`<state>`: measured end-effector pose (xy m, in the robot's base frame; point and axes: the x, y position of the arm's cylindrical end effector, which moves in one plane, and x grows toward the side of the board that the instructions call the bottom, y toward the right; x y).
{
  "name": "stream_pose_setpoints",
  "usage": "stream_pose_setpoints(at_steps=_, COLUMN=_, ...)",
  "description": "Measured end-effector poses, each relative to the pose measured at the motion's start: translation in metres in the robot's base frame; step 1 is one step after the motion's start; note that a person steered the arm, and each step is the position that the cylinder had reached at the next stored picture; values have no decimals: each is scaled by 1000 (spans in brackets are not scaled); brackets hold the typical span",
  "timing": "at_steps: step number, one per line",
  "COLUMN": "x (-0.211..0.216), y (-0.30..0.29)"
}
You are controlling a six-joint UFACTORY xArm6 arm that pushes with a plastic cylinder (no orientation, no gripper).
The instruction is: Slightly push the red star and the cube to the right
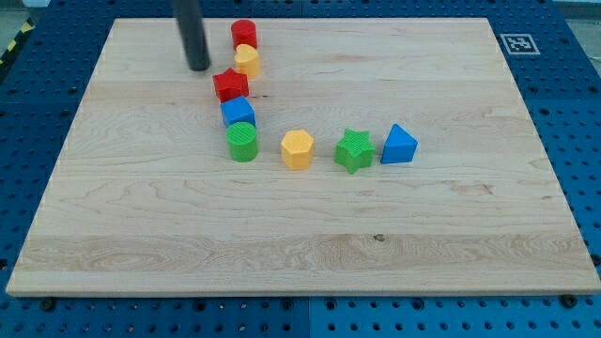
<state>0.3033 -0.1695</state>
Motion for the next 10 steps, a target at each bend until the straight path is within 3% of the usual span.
stream_pose_setpoints(at_steps=2, x=52, y=-14)
stream_pose_setpoints(at_steps=9, x=57, y=62)
stream_pose_setpoints(at_steps=10, x=62, y=35)
